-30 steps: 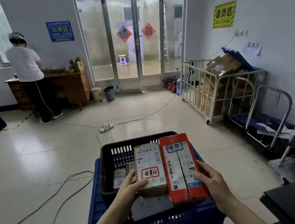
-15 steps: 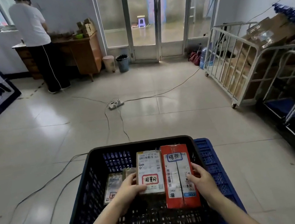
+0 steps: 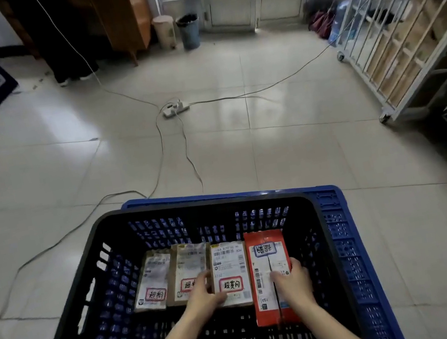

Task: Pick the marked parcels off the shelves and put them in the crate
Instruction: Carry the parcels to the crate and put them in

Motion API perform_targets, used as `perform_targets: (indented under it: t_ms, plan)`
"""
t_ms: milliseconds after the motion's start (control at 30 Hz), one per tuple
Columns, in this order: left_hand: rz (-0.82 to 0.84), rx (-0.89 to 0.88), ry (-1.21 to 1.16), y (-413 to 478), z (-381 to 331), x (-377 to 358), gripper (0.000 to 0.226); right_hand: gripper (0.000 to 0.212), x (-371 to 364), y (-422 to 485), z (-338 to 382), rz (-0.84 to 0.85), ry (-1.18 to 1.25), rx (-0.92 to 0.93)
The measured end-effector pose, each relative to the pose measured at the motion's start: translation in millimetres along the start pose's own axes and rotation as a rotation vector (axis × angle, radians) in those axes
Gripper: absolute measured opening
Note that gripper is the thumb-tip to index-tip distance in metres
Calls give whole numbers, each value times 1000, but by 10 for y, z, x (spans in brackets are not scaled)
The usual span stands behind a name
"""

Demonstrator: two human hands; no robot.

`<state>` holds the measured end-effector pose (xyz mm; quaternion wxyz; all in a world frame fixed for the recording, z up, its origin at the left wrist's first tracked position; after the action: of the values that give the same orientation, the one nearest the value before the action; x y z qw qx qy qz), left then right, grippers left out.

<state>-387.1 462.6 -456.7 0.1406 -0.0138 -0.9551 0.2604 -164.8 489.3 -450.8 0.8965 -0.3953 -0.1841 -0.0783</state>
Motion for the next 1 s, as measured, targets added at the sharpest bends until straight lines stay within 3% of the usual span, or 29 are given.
perform_targets:
  t_ms: [300,467,700,900,1000]
  plan:
    - [23,0,280,375,45,-128,64,52,-212,446,-292,-45,-71,-116]
    - [20,30,389,461,99,-303,43,60,-242,534,-370,-78,-118,-118]
    - [31,75,411,464,153,-404,67,65,-302,566,-389,-86,-141,-116]
    - [78,-83,619,316,-103,-410,70,79,-227,359,-220,-150,-309,-14]
    - [89,-143,744,230,-256,-321,74,76,-159,210,-92,-149,-354,64]
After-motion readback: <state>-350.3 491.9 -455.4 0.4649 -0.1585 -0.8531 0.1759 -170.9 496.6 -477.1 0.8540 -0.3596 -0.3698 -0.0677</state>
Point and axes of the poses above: each hand's wrist, its own y-axis towards the middle knuckle, its own x-axis out of the back of the hand, z = x × y, the point moved 7 cm from there along y, towards the middle knuckle, and after that the axes turned 13 degrees about -x, right-handed, at the moved point
